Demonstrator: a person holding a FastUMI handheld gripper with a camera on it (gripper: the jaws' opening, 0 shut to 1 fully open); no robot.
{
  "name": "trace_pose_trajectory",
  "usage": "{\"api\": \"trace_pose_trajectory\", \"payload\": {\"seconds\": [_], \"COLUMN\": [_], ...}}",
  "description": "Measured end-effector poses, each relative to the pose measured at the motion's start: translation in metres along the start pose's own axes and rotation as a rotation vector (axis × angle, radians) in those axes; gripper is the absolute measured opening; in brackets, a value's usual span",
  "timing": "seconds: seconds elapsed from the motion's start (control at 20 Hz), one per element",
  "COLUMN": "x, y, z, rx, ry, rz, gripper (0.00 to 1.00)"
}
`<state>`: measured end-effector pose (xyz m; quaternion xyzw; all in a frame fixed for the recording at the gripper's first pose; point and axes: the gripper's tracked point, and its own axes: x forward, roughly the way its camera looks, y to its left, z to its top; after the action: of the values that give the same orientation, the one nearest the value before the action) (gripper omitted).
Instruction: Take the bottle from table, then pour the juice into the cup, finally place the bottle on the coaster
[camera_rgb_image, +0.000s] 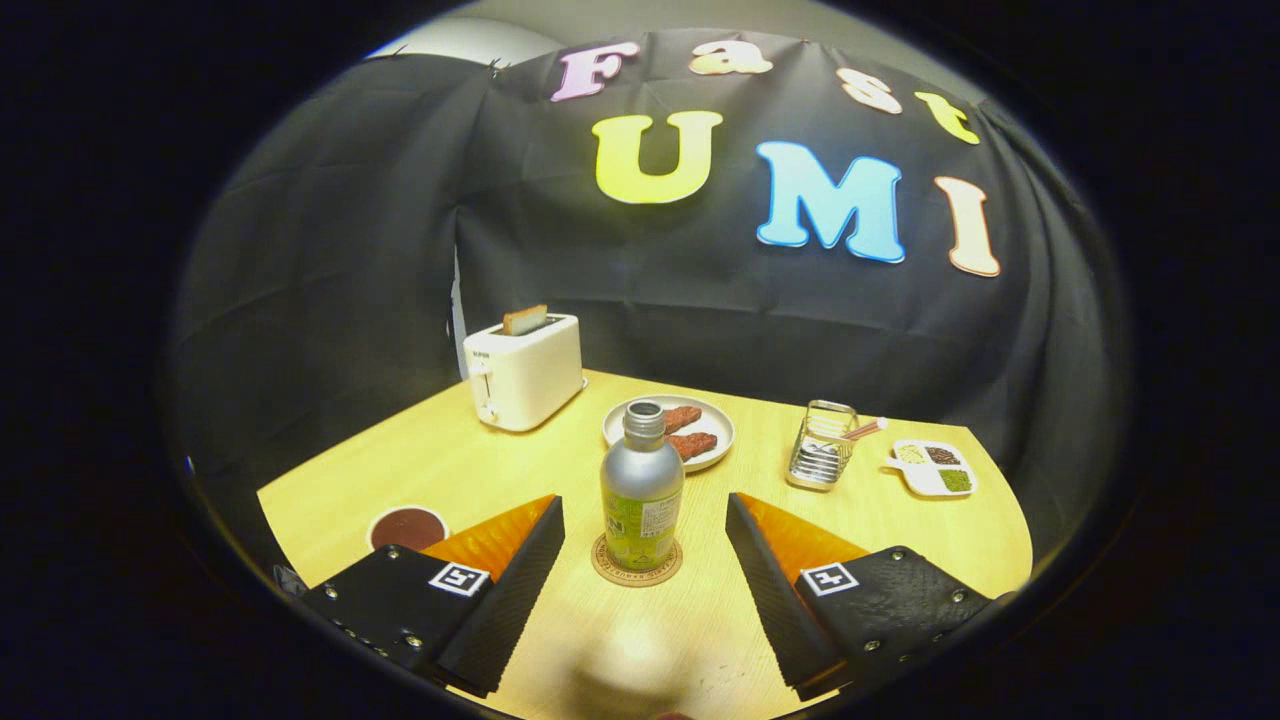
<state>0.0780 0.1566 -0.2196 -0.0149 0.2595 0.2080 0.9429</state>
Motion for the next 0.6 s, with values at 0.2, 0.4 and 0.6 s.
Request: {"api": "trace_pose_trajectory", "payload": {"seconds": [0.2, 0.4, 0.6], "x": [-0.045, -0.089, -0.132], "y": [-0.008, -0.027, -0.039], "z": [0.025, 0.043, 0.072], "rx": [0.027, 0.016, 0.013], "ry": [-0.055, -0.086, -0.178], "rz": [-0.034, -0.098, -0.163], "gripper": [0.98, 0.98, 0.98]}}
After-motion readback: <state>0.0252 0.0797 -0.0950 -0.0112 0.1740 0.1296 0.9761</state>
